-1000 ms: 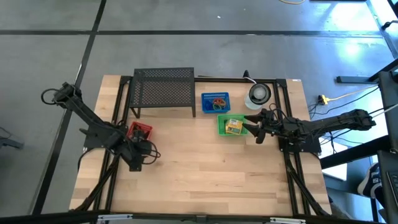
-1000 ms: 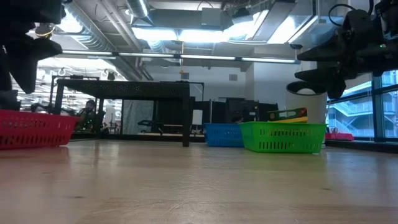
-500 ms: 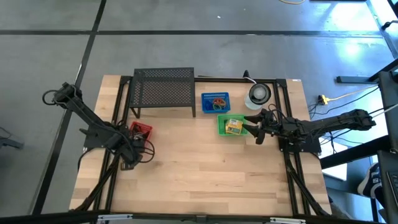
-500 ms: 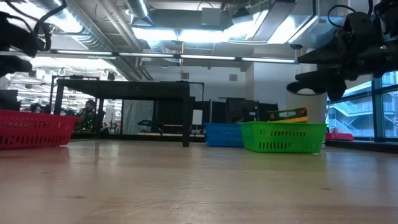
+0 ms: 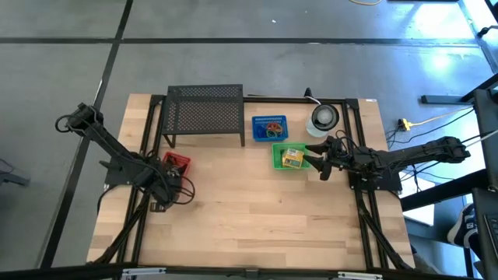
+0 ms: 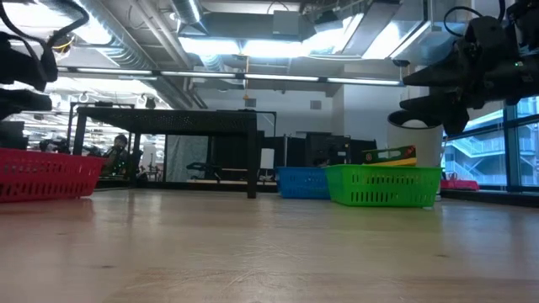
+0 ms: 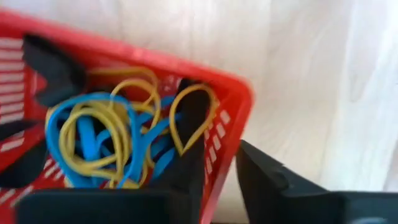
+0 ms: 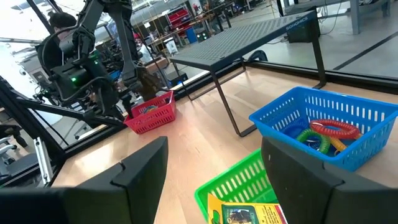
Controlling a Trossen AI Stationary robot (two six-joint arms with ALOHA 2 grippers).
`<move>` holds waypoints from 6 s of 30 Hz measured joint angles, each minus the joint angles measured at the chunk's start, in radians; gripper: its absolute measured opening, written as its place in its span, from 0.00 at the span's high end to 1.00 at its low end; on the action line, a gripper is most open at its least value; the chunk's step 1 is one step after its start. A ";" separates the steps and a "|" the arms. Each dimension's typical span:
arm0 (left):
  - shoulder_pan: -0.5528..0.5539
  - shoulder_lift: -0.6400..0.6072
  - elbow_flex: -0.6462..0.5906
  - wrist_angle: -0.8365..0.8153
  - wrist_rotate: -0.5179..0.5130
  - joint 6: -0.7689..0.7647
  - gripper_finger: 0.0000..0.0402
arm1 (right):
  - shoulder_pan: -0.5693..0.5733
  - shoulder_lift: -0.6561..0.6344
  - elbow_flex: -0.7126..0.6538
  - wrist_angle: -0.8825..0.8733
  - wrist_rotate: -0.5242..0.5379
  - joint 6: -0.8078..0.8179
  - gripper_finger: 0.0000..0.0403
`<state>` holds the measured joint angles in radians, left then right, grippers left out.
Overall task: Pick & Place Office Desk Supplies
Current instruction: Put the orange basket on the shelf, then put the green basket on the shelf
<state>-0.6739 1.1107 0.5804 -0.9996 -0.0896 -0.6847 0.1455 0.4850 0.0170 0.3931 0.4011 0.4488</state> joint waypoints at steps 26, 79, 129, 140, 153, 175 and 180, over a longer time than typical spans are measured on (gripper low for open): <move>0.022 0.000 0.244 0.250 -0.325 0.513 0.99 | 0.000 0.000 0.000 -0.001 0.003 0.002 0.35; 1.046 0.006 0.586 -0.389 -0.281 1.061 0.98 | 0.000 0.000 0.000 -0.009 0.000 -0.022 0.35; 1.155 0.012 0.584 -0.340 -0.250 1.027 0.81 | 0.000 0.000 0.000 -0.020 -0.001 -0.020 0.35; 1.122 0.011 0.584 -0.340 -0.286 1.010 0.74 | 0.000 0.000 0.000 -0.020 -0.001 -0.020 0.35; 1.031 0.011 0.584 -0.340 -0.410 1.010 0.74 | 0.000 0.000 0.000 -0.020 -0.001 -0.020 0.35; 0.806 0.011 0.584 -0.318 -0.607 0.994 0.75 | 0.000 0.000 0.000 -0.019 0.000 -0.011 0.35; 0.730 0.011 0.584 -0.201 -0.599 1.010 0.77 | 0.000 0.000 0.000 -0.019 0.000 -0.011 0.35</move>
<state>0.0562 1.1217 1.1648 -1.2011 -0.6887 0.3255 0.1453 0.4850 0.0170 0.3737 0.4011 0.4374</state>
